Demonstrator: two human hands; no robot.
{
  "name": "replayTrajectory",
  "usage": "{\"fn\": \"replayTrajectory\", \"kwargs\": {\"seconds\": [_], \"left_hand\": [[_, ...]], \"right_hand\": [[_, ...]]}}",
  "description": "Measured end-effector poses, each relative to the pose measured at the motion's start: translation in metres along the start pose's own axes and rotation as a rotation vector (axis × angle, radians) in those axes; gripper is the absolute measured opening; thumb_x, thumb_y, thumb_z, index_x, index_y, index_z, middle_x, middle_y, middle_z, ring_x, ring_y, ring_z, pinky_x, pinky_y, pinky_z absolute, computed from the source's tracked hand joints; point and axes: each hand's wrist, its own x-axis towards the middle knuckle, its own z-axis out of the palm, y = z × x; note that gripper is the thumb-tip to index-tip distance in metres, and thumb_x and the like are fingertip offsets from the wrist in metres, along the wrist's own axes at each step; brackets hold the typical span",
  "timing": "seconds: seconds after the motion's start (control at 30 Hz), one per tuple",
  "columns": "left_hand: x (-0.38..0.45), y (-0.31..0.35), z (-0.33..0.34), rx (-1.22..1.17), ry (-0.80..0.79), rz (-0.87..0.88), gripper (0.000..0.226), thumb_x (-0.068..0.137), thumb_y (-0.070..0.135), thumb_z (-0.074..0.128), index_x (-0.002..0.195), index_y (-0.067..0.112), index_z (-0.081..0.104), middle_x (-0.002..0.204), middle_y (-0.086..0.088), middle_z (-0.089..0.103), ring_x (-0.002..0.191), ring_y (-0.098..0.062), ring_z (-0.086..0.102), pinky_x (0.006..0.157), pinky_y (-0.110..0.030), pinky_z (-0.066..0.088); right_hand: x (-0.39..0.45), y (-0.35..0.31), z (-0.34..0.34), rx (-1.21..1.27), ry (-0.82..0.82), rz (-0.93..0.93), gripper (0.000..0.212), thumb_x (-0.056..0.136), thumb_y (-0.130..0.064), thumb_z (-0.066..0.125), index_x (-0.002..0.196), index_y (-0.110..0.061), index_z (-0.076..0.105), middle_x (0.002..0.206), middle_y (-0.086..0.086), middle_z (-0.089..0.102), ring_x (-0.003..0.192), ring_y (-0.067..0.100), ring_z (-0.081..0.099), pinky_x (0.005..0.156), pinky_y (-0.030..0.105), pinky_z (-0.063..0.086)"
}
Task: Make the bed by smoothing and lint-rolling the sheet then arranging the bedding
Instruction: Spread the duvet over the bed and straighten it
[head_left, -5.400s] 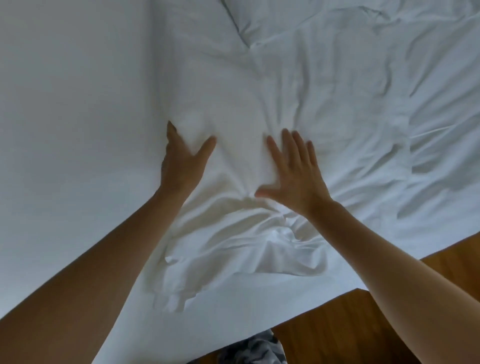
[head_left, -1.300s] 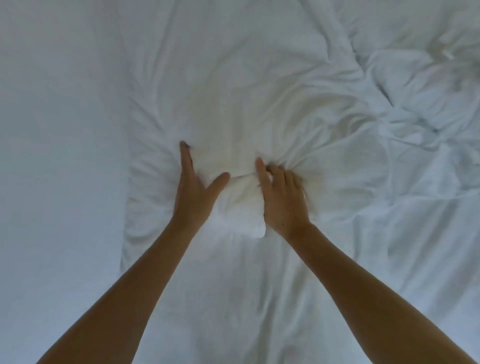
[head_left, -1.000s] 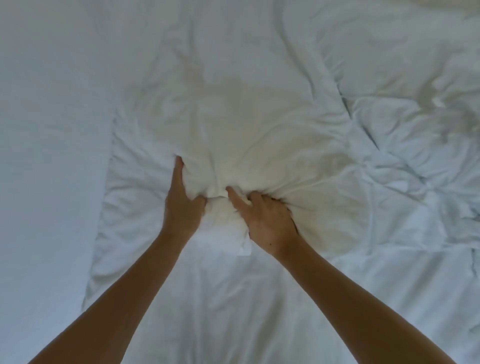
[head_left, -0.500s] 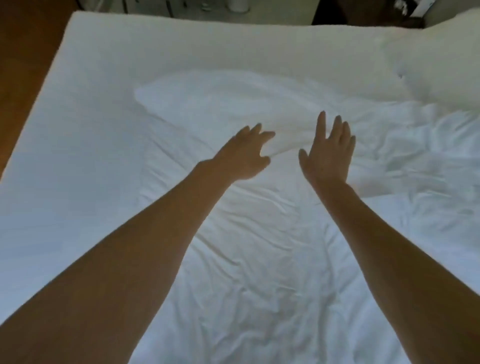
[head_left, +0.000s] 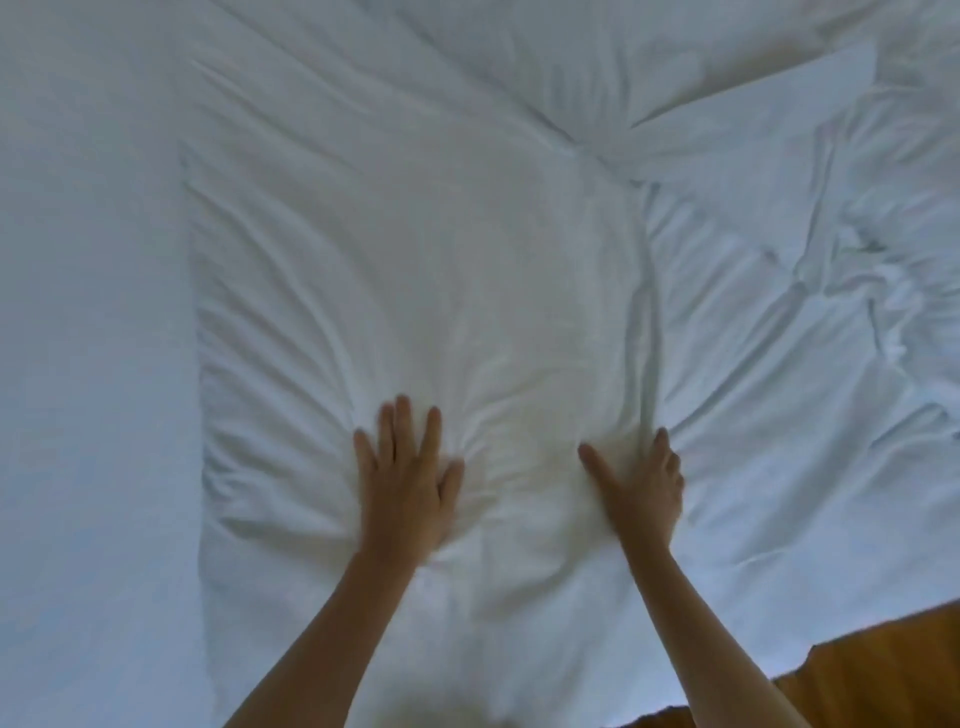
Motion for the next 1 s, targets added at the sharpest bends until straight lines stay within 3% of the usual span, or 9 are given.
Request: {"fn": "replayTrajectory", "kwargs": {"seconds": [0.13,0.23,0.37,0.43,0.5,0.57,0.67,0.8,1.0], "left_hand": [[-0.025,0.002,-0.016,-0.098,-0.141,0.061,0.071,0.086,0.057,0.035,0.137,0.011,0.052,0.147,-0.025,0.04,0.135,-0.044,0.04,0.105,-0.065,0.031],[-0.064,0.003,-0.045,-0.456,-0.25,-0.096,0.072,0.092,0.065,0.034,0.152,0.025,0.027,0.16,-0.003,0.022,0.148,-0.021,0.019,0.119,-0.045,0.019],[-0.105,-0.006,-0.101,-0.675,-0.135,-0.25,0.087,0.082,0.071,0.046,0.152,0.023,0.024,0.151,-0.001,0.04,0.136,-0.021,0.042,0.108,-0.042,0.04],[-0.119,-0.021,-0.136,-0.65,-0.069,-0.319,0.096,0.078,0.067,0.056,0.152,0.019,0.017,0.146,-0.008,0.044,0.128,-0.03,0.05,0.103,-0.042,0.043],[-0.133,-0.049,-0.169,-0.447,-0.061,-0.329,0.096,0.083,0.048,0.064,0.154,0.015,0.008,0.138,-0.017,0.044,0.116,-0.039,0.054,0.093,-0.042,0.044],[-0.154,-0.079,-0.201,-0.214,-0.102,-0.309,0.092,0.086,0.033,0.063,0.154,0.014,0.004,0.128,-0.022,0.046,0.103,-0.042,0.058,0.083,-0.041,0.045],[-0.188,-0.114,-0.231,-0.057,-0.137,-0.231,0.083,0.088,0.021,0.06,0.152,0.009,0.008,0.12,-0.025,0.05,0.098,-0.044,0.058,0.081,-0.043,0.046],[-0.226,-0.145,-0.257,-0.116,-0.187,-0.178,0.077,0.088,0.016,0.057,0.15,0.008,0.013,0.12,-0.025,0.057,0.102,-0.044,0.058,0.082,-0.045,0.048],[-0.286,-0.151,-0.28,-0.222,-0.24,-0.167,0.074,0.09,0.014,0.051,0.152,0.013,0.011,0.124,-0.022,0.057,0.104,-0.042,0.059,0.079,-0.04,0.047]], "right_hand": [[-0.039,-0.029,0.007,0.074,-0.204,0.008,0.081,0.079,-0.053,0.069,0.137,-0.005,0.04,0.127,0.016,0.06,0.118,0.034,0.055,0.099,0.038,0.041],[-0.1,-0.06,0.007,-0.061,-0.298,-0.111,0.06,0.088,-0.045,0.059,0.133,-0.007,0.044,0.112,0.014,0.067,0.106,0.034,0.062,0.091,0.037,0.048],[-0.217,-0.101,0.012,-0.087,-0.376,-0.358,0.036,0.093,-0.022,0.049,0.126,-0.006,0.053,0.093,0.009,0.071,0.085,0.027,0.068,0.077,0.035,0.055],[-0.282,-0.116,0.014,-0.068,-0.437,-0.384,0.028,0.092,-0.013,0.047,0.117,-0.008,0.058,0.086,0.008,0.069,0.071,0.024,0.064,0.067,0.033,0.055],[-0.345,-0.126,0.015,-0.042,-0.49,-0.401,0.044,0.087,-0.004,0.046,0.131,-0.012,0.047,0.082,0.007,0.066,0.061,0.02,0.056,0.057,0.027,0.05],[-0.4,-0.133,0.012,-0.036,-0.529,-0.418,0.052,0.083,-0.003,0.048,0.134,-0.012,0.042,0.088,0.011,0.066,0.069,0.025,0.062,0.063,0.032,0.053],[-0.459,-0.148,0.002,0.01,-0.556,-0.391,0.043,0.082,-0.007,0.053,0.125,-0.01,0.047,0.098,0.015,0.065,0.083,0.033,0.063,0.069,0.037,0.052],[-0.51,-0.155,-0.008,0.053,-0.549,-0.361,0.037,0.082,-0.01,0.059,0.118,-0.009,0.051,0.1,0.015,0.064,0.082,0.029,0.058,0.067,0.032,0.042],[-0.576,-0.14,-0.021,0.095,-0.479,-0.295,0.028,0.08,-0.006,0.053,0.108,-0.009,0.053,0.096,0.014,0.064,0.085,0.03,0.059,0.074,0.035,0.049]]}}
